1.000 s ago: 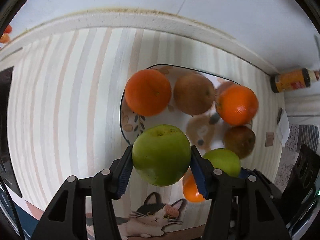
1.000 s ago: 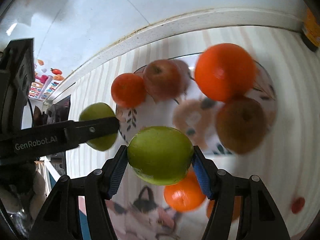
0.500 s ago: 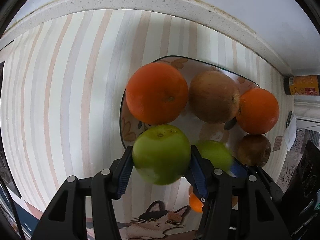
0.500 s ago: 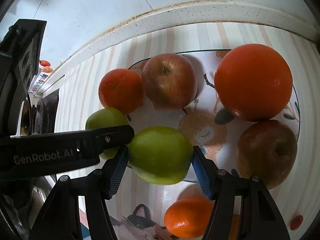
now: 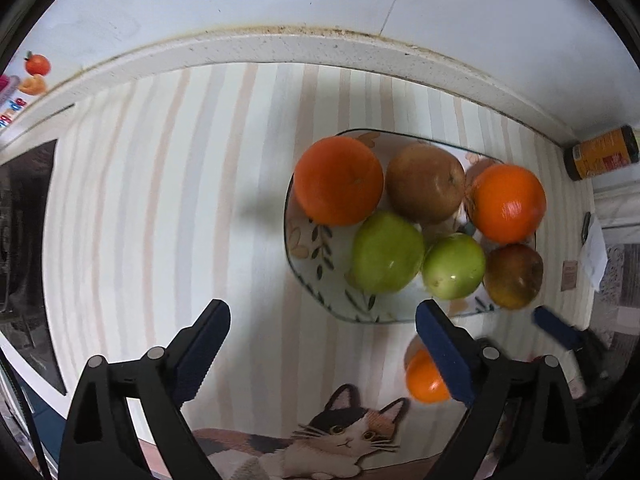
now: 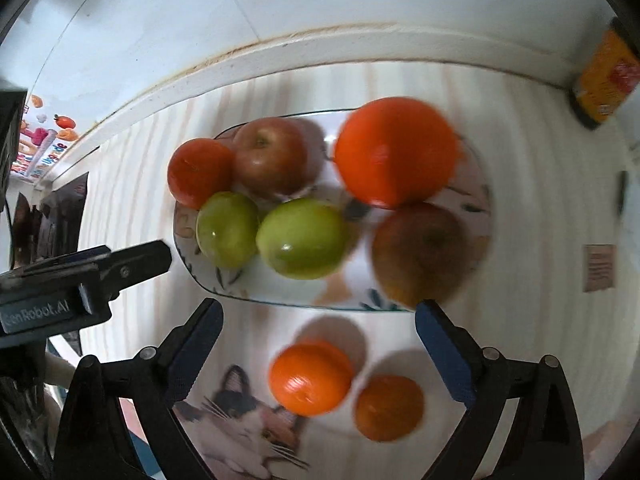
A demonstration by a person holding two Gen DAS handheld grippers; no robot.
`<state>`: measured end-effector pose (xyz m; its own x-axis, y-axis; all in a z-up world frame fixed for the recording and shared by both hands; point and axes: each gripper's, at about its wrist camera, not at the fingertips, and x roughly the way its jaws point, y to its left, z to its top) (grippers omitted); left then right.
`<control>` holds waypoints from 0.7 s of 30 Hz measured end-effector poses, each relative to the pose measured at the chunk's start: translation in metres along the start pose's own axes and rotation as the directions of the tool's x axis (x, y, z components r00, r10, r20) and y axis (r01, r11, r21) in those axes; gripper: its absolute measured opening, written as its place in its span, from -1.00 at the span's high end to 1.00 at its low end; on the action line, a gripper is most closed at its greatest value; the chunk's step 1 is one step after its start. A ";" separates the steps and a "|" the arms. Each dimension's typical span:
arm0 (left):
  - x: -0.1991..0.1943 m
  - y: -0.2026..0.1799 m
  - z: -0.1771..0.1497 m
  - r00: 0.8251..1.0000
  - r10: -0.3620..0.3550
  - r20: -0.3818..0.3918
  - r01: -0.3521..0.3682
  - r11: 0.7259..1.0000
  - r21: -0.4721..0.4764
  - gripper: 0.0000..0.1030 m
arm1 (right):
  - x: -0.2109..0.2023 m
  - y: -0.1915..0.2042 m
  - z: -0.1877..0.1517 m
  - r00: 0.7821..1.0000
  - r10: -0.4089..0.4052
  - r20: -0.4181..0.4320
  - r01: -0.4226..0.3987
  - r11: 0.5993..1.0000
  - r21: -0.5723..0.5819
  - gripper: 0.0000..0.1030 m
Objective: Organize fruits
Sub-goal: 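Move both open tools back toward the two remaining oranges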
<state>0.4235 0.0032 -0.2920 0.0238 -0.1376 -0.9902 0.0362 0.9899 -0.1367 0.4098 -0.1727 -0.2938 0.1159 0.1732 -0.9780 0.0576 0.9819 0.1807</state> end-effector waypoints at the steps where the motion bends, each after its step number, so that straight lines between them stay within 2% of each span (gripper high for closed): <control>1: -0.003 -0.001 -0.005 1.000 0.010 0.012 -0.010 1.000 0.005 -0.85 | -0.007 -0.003 -0.003 1.000 -0.006 0.012 0.006 1.000 -0.002 -0.92; 5: -0.019 0.000 -0.024 0.996 0.054 0.073 -0.056 0.998 0.025 -0.85 | -0.037 -0.008 -0.014 0.994 -0.074 0.077 0.076 0.997 -0.029 -0.92; 10: -0.046 -0.007 -0.057 0.977 0.116 0.177 -0.123 0.992 0.029 -0.85 | -0.073 -0.008 -0.027 0.978 -0.142 0.153 0.150 0.988 -0.043 -0.92; 16: -0.085 -0.020 -0.093 0.942 0.147 0.300 -0.164 0.986 0.034 -0.85 | -0.109 -0.005 -0.053 0.962 -0.158 0.220 0.171 0.984 -0.041 -0.92; 21: -0.112 -0.027 -0.114 0.921 0.137 0.364 -0.159 0.987 0.029 -0.85 | -0.136 -0.001 -0.076 0.955 -0.139 0.263 0.156 0.987 -0.047 -0.92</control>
<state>0.3065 -0.0039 -0.1806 0.3909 -0.0026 -0.9205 0.0612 0.9979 0.0231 0.3186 -0.1910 -0.1691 0.3637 0.0087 -0.9315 0.0288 0.9994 0.0206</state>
